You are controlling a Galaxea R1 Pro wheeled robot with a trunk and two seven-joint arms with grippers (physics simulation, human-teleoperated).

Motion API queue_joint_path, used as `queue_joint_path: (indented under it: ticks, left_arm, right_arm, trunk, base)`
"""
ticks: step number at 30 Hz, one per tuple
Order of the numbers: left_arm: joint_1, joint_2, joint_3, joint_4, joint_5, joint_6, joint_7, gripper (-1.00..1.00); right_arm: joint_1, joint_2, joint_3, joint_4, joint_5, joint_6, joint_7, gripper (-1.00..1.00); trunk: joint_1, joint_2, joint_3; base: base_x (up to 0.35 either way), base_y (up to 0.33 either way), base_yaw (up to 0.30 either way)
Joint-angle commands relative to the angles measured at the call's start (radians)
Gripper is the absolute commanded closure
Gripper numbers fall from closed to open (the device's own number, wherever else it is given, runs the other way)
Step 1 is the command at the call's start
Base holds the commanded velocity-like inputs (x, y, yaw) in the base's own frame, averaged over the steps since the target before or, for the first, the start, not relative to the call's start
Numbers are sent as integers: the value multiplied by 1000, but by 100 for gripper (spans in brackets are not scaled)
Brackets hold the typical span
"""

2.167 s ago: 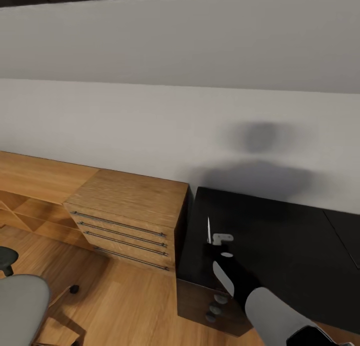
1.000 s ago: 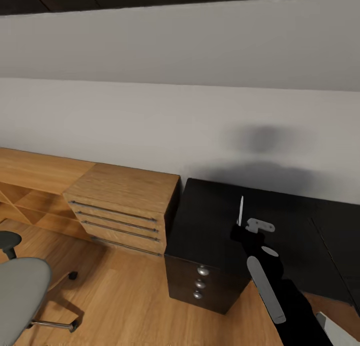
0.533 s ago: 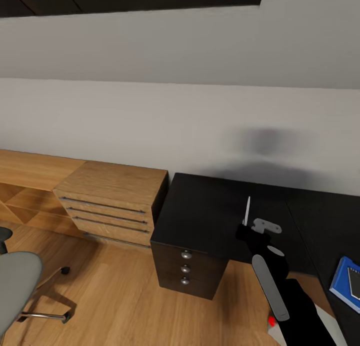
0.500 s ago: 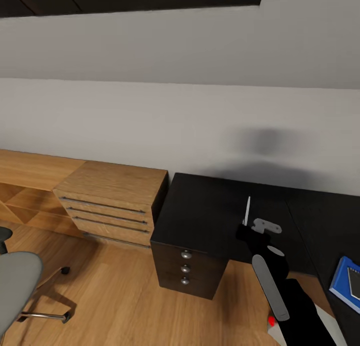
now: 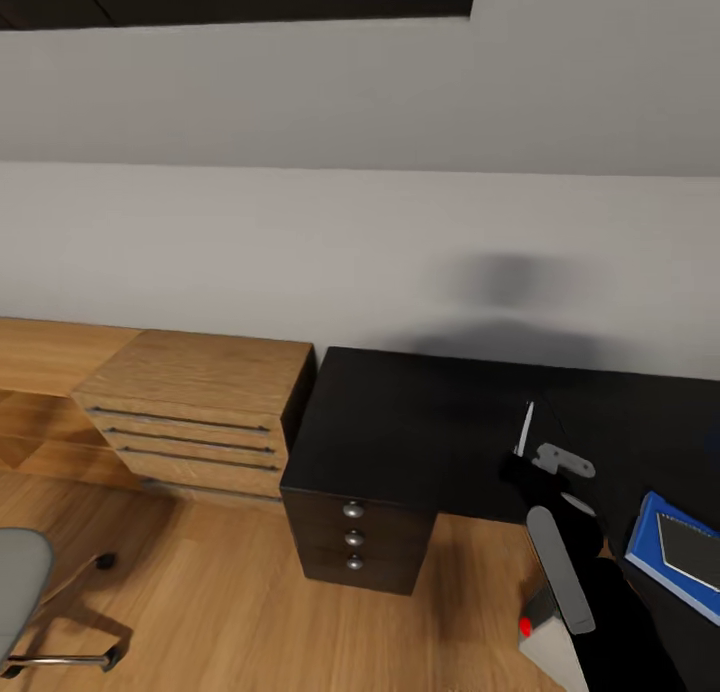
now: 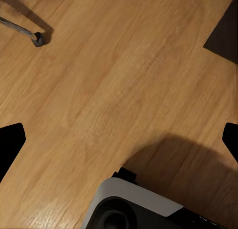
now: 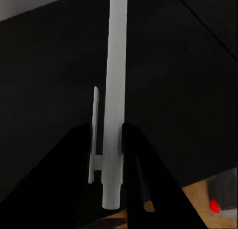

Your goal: In the bedroom, organize the workspace by keeping the computer under the desk, ensuring the monitor is on the desk, placing the keyboard on the desk next to the monitor, placing the mouse on the desk next to the keyboard, moving the folder from the swivel chair onto the desk next to the mouse, stacking the notebook on top of the folder with the pen on top of the notebook, and positioning the swivel chair next to the desk.

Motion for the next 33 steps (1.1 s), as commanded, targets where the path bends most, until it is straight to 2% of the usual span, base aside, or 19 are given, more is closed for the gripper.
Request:
queue_joint_path:
  ticks: [1,7,14,23,29,33]
  left_arm:
    - [-1,1,-9,0,6,-4,8,-100]
    - [-1,1,-9,0,7,-4,8,-100]
    - [-1,1,-9,0,7,-4,8,-100]
    - [-1,0,-9,0,7,-4,9,-100]
    - [-1,0,-9,0,8,-4,7,-100]
    - [-1,-1,-9,0,6,-4,7,-100]
  right_arm:
    - [-1,-1,-27,13,-11,2,-7,100]
    - [-2,-3,-102,63,-11,-5,-1,100]
    - [-4,-10,-151,102,-11,-36,1,100]
    - [-5,-33,-182,121,-11,-64,3,100]
    - [-11,-60,-196,210,-12,-68,6,100]
    - [-22,-79,-200,252,-8,-68,47,100]
  trunk:
    - [0,-1,-1]
    - [0,-1,1]
    - [0,-1,1]
    - [0,-1,1]
    - [0,-1,1]
    - [0,-1,1]
  base:
    - [0,0,-262]
    - [0,0,-276]
    - [0,0,-290]
    - [0,0,-295]
    - [0,0,-296]
    - [0,0,-153]
